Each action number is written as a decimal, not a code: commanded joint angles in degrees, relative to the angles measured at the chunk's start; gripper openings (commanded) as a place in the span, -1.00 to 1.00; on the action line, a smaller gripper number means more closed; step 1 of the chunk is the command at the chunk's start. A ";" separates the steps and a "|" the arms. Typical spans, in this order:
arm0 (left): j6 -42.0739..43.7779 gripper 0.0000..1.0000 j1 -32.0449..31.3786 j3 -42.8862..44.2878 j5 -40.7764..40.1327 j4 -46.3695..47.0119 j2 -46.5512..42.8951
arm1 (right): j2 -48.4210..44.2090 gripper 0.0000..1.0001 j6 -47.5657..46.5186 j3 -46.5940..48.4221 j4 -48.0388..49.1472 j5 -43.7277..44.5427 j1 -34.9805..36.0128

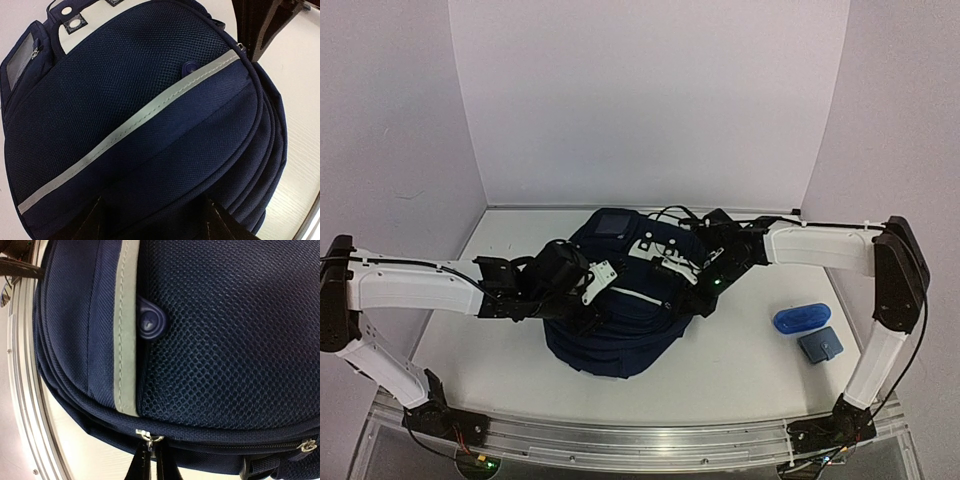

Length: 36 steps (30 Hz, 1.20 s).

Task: Pack the student bag
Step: Unzip the student bag at the center of the board.

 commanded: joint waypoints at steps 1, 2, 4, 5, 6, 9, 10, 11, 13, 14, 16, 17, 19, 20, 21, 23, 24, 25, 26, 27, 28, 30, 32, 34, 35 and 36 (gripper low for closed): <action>1.93 0.23 -0.52 -0.02 -0.39 3.36 0.85 | -4.96 -1.00 4.85 -0.92 2.09 -0.60 1.18; 1.76 0.19 -0.56 0.10 -0.62 3.68 1.27 | -5.48 -1.00 5.46 -1.18 2.12 -1.02 1.58; 1.01 0.09 -0.56 0.55 -1.09 4.71 2.58 | -6.50 -1.00 6.57 -1.79 2.09 -2.09 2.55; 0.68 0.03 -0.59 0.92 -1.41 4.93 3.35 | -6.69 -1.00 7.21 -1.98 2.05 -2.95 3.09; 0.38 -0.02 -0.62 1.28 -1.83 5.07 4.21 | -6.76 -1.00 7.91 -2.25 2.03 -3.80 3.62; -0.47 -0.19 -0.65 2.13 -2.95 5.87 6.24 | -6.50 -1.00 9.49 -3.26 2.00 -5.56 5.18; -0.80 -0.23 -0.58 2.23 -2.93 6.47 6.55 | -6.30 -1.00 9.63 -3.56 1.97 -5.43 5.93; -1.13 -0.29 -0.56 2.30 -2.86 6.99 6.80 | -5.94 -1.00 9.73 -3.81 1.96 -5.08 6.66; -1.55 -0.39 -0.56 2.34 -2.72 8.11 7.10 | -5.15 -1.00 9.99 -3.99 1.96 -4.46 8.03; -1.78 -0.44 -0.59 2.26 -2.72 8.64 7.19 | -4.61 -1.00 10.25 -3.85 1.99 -4.41 8.61; -2.35 -0.49 -0.40 1.98 -2.67 9.73 7.16 | -3.99 -1.00 11.15 -3.18 2.16 -4.62 9.90; -2.80 -0.51 -0.22 1.67 -2.58 10.35 7.01 | -3.77 -1.00 11.71 -2.59 2.25 -4.91 10.50; -3.89 -0.52 0.27 0.85 -2.26 11.62 6.35 | -3.66 -1.00 12.54 -1.33 2.34 -5.21 12.11; -4.43 -0.52 0.51 0.42 -2.15 12.16 5.81 | -3.76 -1.00 12.84 -0.78 2.42 -5.32 12.92; -4.89 -0.52 0.70 -0.15 -2.06 12.76 5.06 | -3.76 -1.00 13.45 -0.08 2.53 -5.88 13.23; -7.27 -0.48 1.16 -1.55 -1.85 14.09 3.04 | -3.51 -1.00 15.04 1.50 2.73 -7.41 13.46; -8.49 -0.46 1.35 -2.48 -1.85 14.80 1.80 | -3.25 -0.99 15.81 2.56 2.69 -8.10 13.46; -9.32 -0.44 1.47 -3.05 -1.89 15.22 0.49 | -3.04 -0.96 16.24 3.19 2.68 -8.85 13.45; -10.26 -0.41 1.53 -3.44 -1.78 15.40 -0.71 | -2.96 -0.88 16.53 3.54 2.67 -9.47 13.45; -11.35 -0.36 1.50 -3.76 -1.48 15.47 -1.84 | -3.01 -0.75 16.77 3.83 2.62 -10.15 13.46; -12.26 -0.31 1.46 -3.82 -1.08 15.18 -2.99 | -3.27 -0.59 16.90 3.87 2.55 -10.51 13.46; -14.33 -0.19 1.42 -3.10 -0.34 13.17 -4.50 | -4.57 -0.30 16.65 3.37 2.33 -10.45 13.30; -16.70 -0.13 1.05 -2.44 -0.01 11.73 -5.52 | -7.14 -0.06 16.25 1.95 2.30 -10.33 12.69; -18.35 -0.06 -0.10 -1.74 -0.28 10.68 -6.02 | -9.95 0.06 16.64 1.22 2.17 -11.46 11.27; -19.02 -0.05 -1.08 -1.09 -0.72 10.13 -5.84 | -10.96 0.07 17.08 1.16 2.06 -12.15 10.31; -19.64 -0.03 -2.13 -0.40 -1.22 9.58 -5.64 | -11.95 0.08 17.53 1.08 1.96 -12.85 9.33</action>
